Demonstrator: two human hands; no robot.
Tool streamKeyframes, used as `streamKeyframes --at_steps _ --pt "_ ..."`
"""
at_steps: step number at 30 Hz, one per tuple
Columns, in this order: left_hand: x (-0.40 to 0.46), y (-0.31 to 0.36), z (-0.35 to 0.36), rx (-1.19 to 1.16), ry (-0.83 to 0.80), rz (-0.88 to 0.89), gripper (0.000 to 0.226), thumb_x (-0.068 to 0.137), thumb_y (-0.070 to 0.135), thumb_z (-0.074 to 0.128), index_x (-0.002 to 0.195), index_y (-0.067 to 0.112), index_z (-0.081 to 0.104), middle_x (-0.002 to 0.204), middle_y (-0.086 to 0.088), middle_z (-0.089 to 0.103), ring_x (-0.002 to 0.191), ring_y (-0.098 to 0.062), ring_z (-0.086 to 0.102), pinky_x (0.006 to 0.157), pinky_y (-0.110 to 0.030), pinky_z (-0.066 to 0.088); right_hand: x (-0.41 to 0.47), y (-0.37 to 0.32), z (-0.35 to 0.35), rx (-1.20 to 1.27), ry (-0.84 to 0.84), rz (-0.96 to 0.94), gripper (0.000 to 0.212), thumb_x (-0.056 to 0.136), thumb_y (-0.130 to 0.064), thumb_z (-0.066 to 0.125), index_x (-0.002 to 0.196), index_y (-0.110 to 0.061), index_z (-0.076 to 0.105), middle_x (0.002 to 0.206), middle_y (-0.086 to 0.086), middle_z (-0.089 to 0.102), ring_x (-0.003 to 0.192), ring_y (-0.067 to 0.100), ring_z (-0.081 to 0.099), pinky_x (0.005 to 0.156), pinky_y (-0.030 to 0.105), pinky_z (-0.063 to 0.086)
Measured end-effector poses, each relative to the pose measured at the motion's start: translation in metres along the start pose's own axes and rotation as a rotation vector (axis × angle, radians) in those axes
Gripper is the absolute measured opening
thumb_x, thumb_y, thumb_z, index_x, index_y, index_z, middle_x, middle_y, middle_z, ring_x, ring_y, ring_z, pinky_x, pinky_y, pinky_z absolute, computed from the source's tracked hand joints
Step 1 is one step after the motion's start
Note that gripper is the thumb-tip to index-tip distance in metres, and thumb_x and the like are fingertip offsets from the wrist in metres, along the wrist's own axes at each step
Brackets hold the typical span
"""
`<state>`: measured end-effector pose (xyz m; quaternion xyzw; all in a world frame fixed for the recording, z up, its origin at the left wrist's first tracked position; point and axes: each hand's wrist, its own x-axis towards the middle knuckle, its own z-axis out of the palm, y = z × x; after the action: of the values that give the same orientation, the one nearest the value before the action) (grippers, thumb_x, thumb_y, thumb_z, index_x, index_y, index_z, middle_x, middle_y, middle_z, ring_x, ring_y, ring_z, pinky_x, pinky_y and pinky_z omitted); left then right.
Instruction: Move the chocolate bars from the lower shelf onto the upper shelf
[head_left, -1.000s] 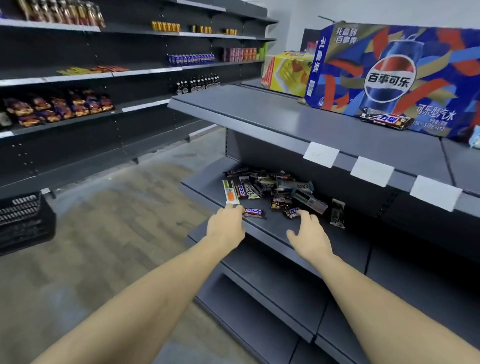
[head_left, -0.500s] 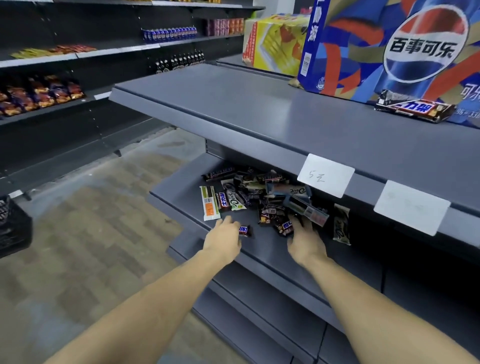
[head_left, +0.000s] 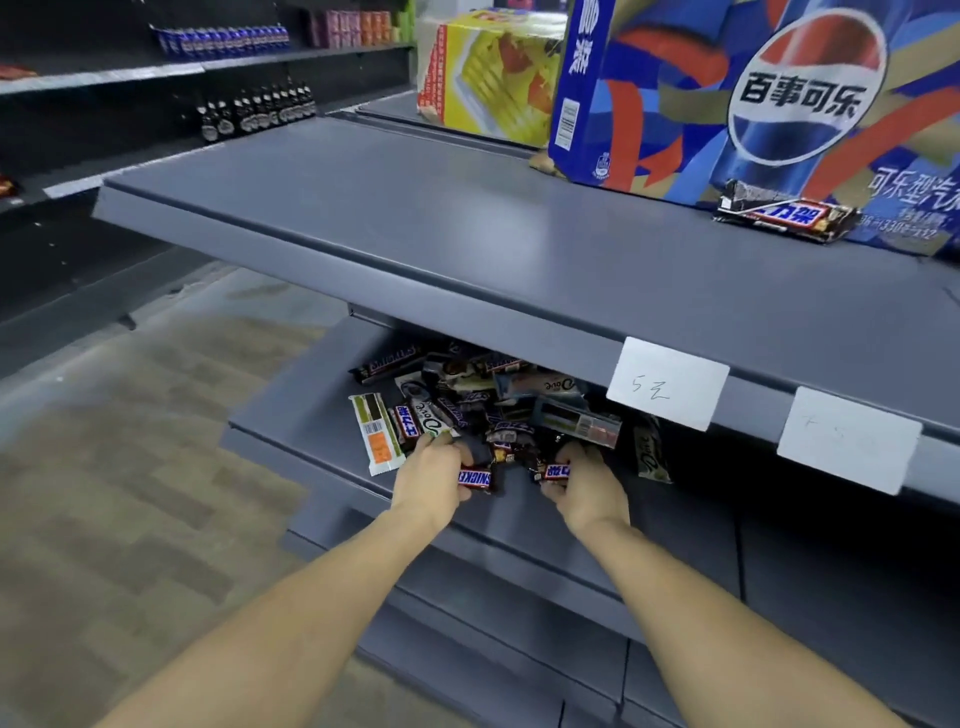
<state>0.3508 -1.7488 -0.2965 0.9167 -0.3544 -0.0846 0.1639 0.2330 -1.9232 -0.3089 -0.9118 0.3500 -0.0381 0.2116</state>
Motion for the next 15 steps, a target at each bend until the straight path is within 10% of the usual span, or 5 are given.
streamKeyframes --at_steps 15 --pt "-0.022 -0.016 -0.020 -0.004 0.080 0.267 0.034 0.084 0.022 0.069 0.117 0.023 0.061 0.119 0.003 0.055 0.114 -0.021 0.042 0.095 -0.030 0.042 -0.073 -0.017 -0.015 0.037 0.239 0.111 0.031 0.085 -0.029 0.071 0.116 -0.026 0.064 0.115 -0.002 0.059 0.095 0.022 0.061 0.074 0.031 0.052"
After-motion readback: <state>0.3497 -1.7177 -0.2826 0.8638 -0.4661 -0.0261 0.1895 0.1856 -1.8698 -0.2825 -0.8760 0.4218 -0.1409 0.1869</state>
